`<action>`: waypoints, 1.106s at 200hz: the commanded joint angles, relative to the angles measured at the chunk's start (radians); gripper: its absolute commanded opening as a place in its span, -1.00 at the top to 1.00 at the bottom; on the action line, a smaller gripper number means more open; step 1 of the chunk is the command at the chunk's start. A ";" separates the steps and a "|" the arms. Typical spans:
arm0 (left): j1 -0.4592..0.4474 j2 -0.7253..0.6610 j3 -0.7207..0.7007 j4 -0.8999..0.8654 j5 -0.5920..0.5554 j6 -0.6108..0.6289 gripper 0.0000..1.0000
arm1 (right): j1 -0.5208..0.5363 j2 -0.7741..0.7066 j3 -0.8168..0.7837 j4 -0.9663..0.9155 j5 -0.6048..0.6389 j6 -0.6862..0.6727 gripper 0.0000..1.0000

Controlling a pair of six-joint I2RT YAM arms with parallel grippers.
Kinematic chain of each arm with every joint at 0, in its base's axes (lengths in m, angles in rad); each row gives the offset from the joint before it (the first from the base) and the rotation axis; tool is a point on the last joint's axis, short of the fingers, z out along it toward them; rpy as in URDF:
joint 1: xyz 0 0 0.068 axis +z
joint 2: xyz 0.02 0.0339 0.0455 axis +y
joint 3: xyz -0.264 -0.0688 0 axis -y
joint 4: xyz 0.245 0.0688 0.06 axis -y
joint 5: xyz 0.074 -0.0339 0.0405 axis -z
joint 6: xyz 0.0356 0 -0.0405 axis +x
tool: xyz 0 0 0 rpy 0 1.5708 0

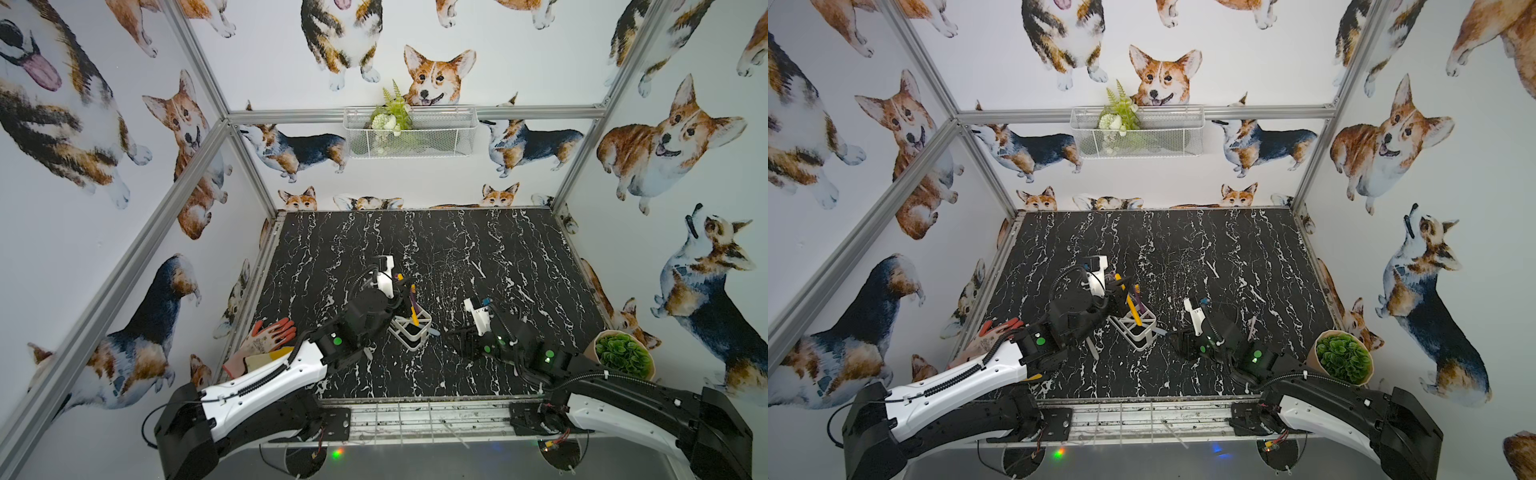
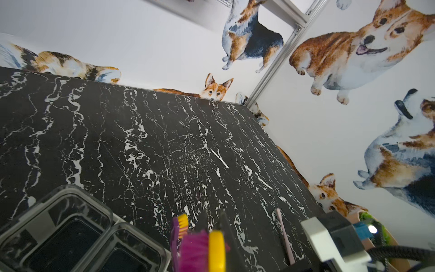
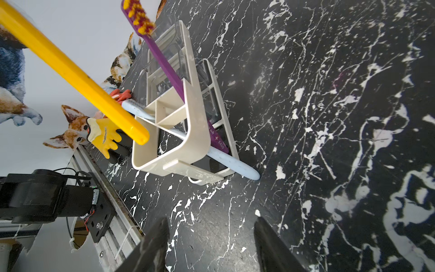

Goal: Place the toothbrush into the toothbrush holder
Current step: Place the toothbrush in the toothbrush holder.

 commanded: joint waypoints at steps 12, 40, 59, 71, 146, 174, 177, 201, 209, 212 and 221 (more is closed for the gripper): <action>-0.073 0.031 -0.020 0.094 -0.101 0.081 1.00 | 0.000 -0.017 -0.016 0.034 0.026 0.002 -0.21; -0.121 0.069 -0.064 0.166 -0.186 0.139 1.00 | 0.000 -0.023 -0.025 0.037 0.030 0.005 -0.21; -0.145 0.097 -0.101 0.227 -0.235 0.157 1.00 | 0.000 -0.030 -0.032 0.037 0.033 0.007 -0.21; -0.157 0.117 -0.121 0.264 -0.265 0.166 1.00 | 0.000 -0.036 -0.038 0.039 0.036 0.009 -0.21; -0.208 0.192 -0.247 0.513 -0.409 0.168 1.00 | 0.000 -0.060 -0.078 0.053 0.052 0.023 -0.21; -0.214 0.218 -0.268 0.552 -0.430 0.154 1.00 | 0.000 -0.062 -0.090 0.062 0.057 0.027 -0.21; -0.215 0.221 -0.270 0.555 -0.433 0.154 1.00 | 0.000 -0.062 -0.089 0.062 0.057 0.027 -0.21; -0.221 0.248 -0.271 0.566 -0.443 0.148 1.00 | -0.001 -0.063 -0.093 0.065 0.063 0.027 -0.21; -0.224 0.254 -0.272 0.569 -0.447 0.148 1.00 | 0.000 -0.063 -0.093 0.065 0.064 0.027 -0.21; -0.224 0.255 -0.273 0.569 -0.450 0.148 1.00 | 0.000 -0.063 -0.093 0.065 0.064 0.027 -0.21; -0.229 0.258 -0.274 0.569 -0.459 0.148 0.96 | 0.000 -0.062 -0.096 0.066 0.066 0.027 -0.21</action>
